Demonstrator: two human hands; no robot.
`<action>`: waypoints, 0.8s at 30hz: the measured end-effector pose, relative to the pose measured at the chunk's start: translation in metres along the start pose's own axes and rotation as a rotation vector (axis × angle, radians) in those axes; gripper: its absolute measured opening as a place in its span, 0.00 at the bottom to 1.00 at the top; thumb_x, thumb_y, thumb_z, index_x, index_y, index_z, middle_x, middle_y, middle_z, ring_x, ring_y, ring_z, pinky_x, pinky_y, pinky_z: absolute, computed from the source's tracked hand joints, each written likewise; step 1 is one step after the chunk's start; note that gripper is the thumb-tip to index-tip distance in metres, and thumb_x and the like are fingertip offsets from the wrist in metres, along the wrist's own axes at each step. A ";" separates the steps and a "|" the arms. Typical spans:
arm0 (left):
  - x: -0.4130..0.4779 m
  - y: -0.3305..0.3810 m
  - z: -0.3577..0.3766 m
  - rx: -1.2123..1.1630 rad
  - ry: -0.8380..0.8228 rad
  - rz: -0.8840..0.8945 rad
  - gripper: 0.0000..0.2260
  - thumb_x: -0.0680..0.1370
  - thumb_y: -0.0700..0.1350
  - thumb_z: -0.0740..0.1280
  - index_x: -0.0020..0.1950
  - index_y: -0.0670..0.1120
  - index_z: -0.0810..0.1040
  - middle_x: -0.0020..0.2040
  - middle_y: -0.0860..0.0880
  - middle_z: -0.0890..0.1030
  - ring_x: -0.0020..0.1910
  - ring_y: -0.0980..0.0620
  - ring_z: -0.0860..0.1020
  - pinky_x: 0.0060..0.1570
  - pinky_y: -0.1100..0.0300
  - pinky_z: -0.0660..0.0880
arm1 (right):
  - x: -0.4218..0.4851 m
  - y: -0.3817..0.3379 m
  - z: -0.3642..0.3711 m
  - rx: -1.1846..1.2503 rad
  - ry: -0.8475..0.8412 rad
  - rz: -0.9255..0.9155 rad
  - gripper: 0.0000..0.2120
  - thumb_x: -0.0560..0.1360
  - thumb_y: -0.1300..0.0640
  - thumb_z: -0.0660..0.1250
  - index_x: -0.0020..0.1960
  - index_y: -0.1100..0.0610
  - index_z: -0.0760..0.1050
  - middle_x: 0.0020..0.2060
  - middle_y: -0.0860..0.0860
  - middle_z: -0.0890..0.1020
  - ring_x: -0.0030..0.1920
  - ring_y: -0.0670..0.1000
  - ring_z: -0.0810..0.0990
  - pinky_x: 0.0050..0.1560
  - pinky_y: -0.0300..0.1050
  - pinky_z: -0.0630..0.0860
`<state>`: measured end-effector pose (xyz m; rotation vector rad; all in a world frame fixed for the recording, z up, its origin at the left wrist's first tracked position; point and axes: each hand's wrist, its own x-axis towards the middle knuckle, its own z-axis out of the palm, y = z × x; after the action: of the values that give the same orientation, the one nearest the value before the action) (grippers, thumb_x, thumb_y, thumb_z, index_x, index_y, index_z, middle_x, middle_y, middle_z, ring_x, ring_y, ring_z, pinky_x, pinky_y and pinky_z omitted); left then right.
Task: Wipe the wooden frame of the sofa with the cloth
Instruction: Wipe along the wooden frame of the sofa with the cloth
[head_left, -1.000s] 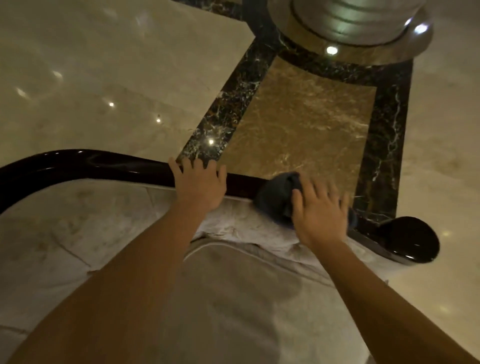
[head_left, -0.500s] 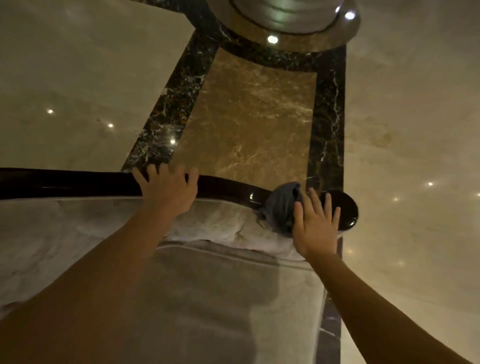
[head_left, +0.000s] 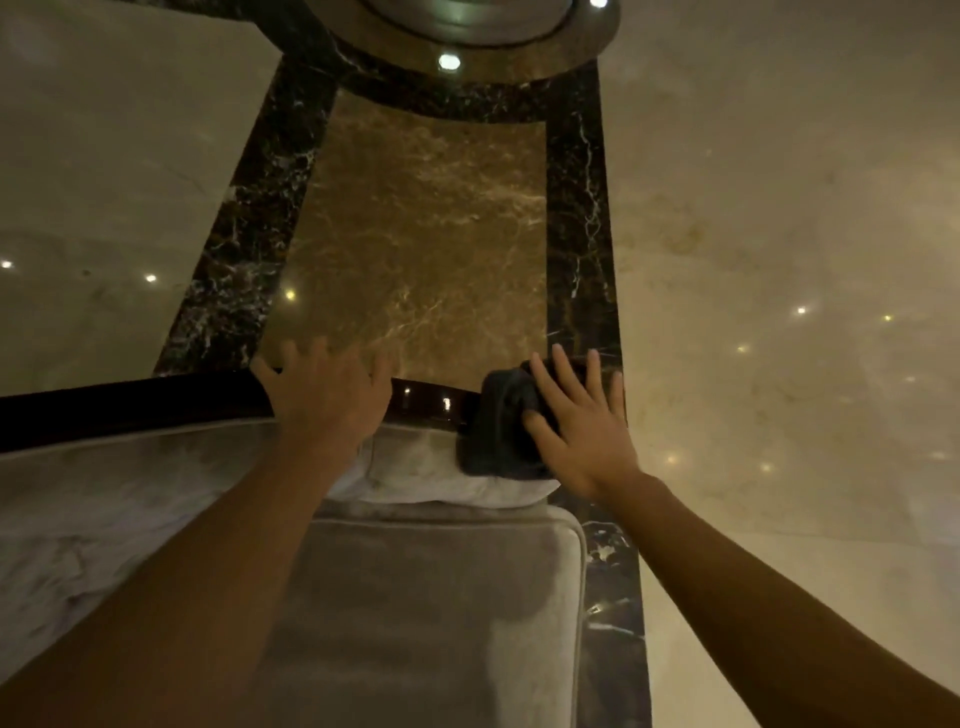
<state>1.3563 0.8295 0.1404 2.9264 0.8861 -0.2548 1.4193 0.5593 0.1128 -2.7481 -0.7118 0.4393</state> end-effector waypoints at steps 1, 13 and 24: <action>-0.001 0.000 0.000 0.017 0.011 -0.007 0.34 0.77 0.62 0.40 0.52 0.47 0.83 0.59 0.40 0.79 0.62 0.35 0.71 0.65 0.31 0.59 | 0.004 -0.014 0.001 0.106 0.022 -0.013 0.30 0.79 0.33 0.43 0.79 0.32 0.39 0.81 0.44 0.43 0.79 0.56 0.33 0.77 0.60 0.31; -0.015 0.050 0.003 0.094 0.051 0.159 0.26 0.77 0.57 0.45 0.39 0.48 0.80 0.43 0.45 0.80 0.52 0.40 0.74 0.56 0.37 0.66 | 0.040 0.010 0.011 -0.040 0.131 0.185 0.28 0.80 0.29 0.39 0.78 0.33 0.51 0.82 0.49 0.52 0.81 0.64 0.46 0.78 0.67 0.44; -0.011 0.051 0.006 0.135 0.067 0.123 0.26 0.77 0.58 0.48 0.38 0.46 0.82 0.40 0.44 0.81 0.47 0.40 0.75 0.50 0.43 0.68 | 0.027 -0.015 0.026 -0.131 0.120 0.087 0.32 0.78 0.28 0.35 0.79 0.36 0.47 0.82 0.50 0.53 0.80 0.66 0.44 0.76 0.72 0.44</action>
<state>1.3749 0.7806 0.1380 3.1164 0.7198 -0.2172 1.4263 0.5902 0.0883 -2.9079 -0.6132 0.2514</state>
